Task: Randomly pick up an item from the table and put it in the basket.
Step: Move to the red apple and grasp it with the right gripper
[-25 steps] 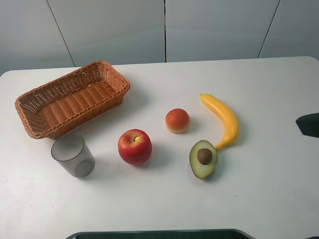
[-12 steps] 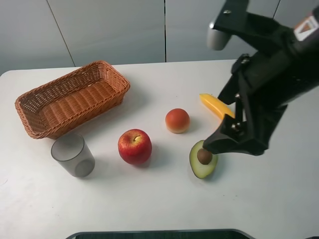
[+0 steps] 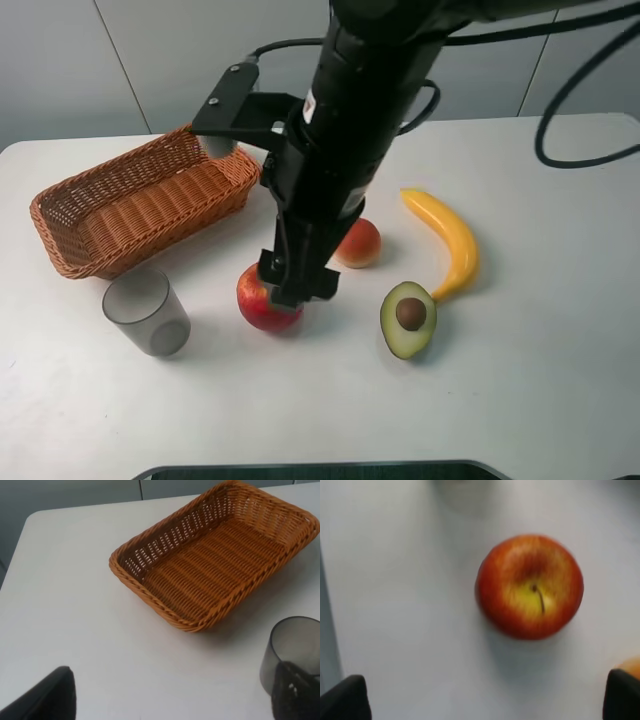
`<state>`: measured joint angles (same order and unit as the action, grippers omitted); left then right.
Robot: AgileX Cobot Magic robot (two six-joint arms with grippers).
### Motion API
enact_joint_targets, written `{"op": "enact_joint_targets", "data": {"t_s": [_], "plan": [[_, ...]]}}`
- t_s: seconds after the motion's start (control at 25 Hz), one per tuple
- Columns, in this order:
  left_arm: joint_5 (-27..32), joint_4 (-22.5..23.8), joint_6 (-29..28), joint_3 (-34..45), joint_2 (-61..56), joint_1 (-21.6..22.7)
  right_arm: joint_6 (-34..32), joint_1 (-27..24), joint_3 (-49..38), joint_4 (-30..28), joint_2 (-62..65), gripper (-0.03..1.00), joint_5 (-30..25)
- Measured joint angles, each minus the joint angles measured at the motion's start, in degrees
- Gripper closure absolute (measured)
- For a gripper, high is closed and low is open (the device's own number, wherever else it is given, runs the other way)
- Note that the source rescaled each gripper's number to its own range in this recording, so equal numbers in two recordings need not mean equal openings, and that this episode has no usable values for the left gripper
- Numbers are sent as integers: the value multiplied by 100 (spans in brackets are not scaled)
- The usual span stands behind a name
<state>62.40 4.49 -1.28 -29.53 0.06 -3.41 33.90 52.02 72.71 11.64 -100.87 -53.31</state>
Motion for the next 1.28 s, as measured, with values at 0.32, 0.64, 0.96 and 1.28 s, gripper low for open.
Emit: {"op": "enact_joint_targets", "data": {"t_s": [0.32,0.64,0.96,1.28], "plan": [[0,0,0,0,0,0,78,68,464,-407,-887,-1,263],[0,0,0,0,0,0,104,68,576,-498,-1348,-1,707],[0,0,0,0,0,0,106,68,751,-498,-1614,-1,748],[0,0,0,0,0,0,106,68,751,-473,-1896,-1,748]]}}
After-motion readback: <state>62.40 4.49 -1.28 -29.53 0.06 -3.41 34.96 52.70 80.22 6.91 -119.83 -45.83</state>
